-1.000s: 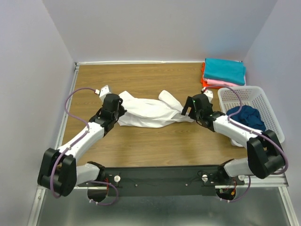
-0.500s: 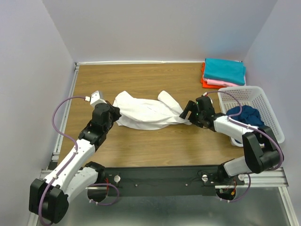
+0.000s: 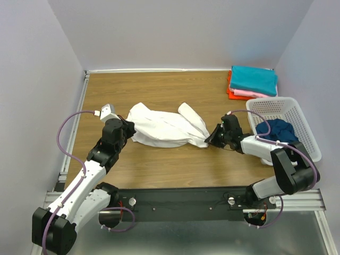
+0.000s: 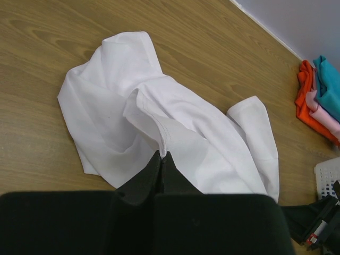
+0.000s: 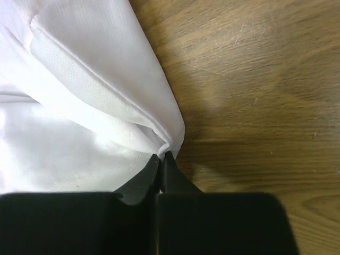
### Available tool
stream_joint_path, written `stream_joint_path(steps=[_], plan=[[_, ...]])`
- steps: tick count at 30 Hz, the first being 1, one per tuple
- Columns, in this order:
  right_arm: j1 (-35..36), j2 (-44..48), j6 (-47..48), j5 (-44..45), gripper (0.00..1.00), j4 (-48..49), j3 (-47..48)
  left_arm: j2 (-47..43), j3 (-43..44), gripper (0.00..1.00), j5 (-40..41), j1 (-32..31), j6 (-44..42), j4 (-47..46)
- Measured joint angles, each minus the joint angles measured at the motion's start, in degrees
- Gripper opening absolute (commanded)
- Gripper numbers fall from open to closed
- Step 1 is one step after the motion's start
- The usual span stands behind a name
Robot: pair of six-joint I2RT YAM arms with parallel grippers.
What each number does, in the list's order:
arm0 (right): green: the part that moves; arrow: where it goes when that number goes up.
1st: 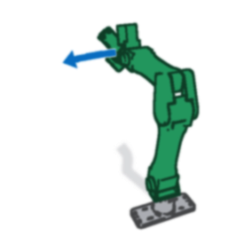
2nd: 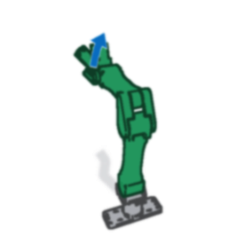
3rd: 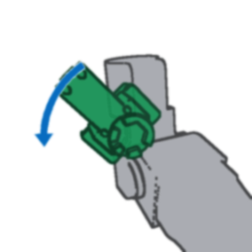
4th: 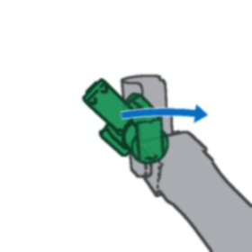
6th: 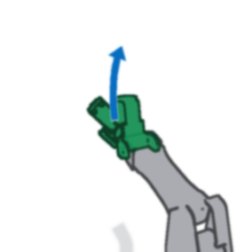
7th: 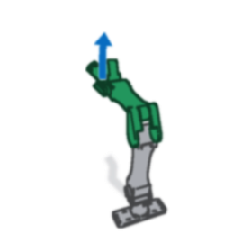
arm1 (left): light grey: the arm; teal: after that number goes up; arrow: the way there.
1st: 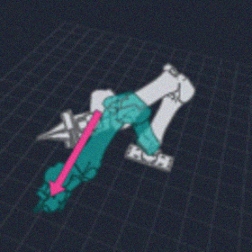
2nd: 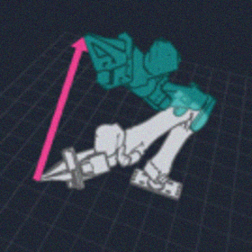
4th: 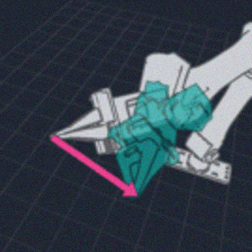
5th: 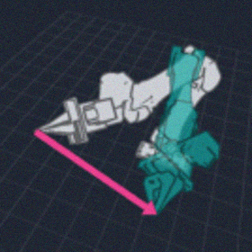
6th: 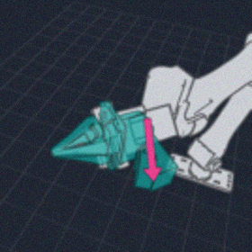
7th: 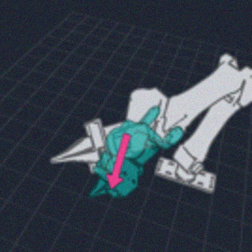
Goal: Fold and stack the t-shirts
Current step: Flatten the tshirt out
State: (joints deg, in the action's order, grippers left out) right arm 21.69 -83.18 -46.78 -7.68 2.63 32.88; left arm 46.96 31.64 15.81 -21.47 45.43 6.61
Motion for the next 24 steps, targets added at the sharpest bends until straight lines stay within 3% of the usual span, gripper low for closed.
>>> stream_joint_path(steps=[7, 14, 24], plan=[[0.1, 3.7, 0.9, -0.2, 0.01, 0.1, 0.6, -2.0, 2.3, 0.0, 0.1, 0.0, 0.0, 1.8], [0.1, 15.0, 5.1, -0.2, 0.01, 0.1, 9.4, -6.1, 11.0, 0.0, 0.2, 0.0, -0.7, 2.4], [0.3, 23.0, 12.0, -1.0, 0.01, -5.4, 37.2, -8.4, 38.0, 0.0, -2.3, 0.0, -6.8, -0.2]])
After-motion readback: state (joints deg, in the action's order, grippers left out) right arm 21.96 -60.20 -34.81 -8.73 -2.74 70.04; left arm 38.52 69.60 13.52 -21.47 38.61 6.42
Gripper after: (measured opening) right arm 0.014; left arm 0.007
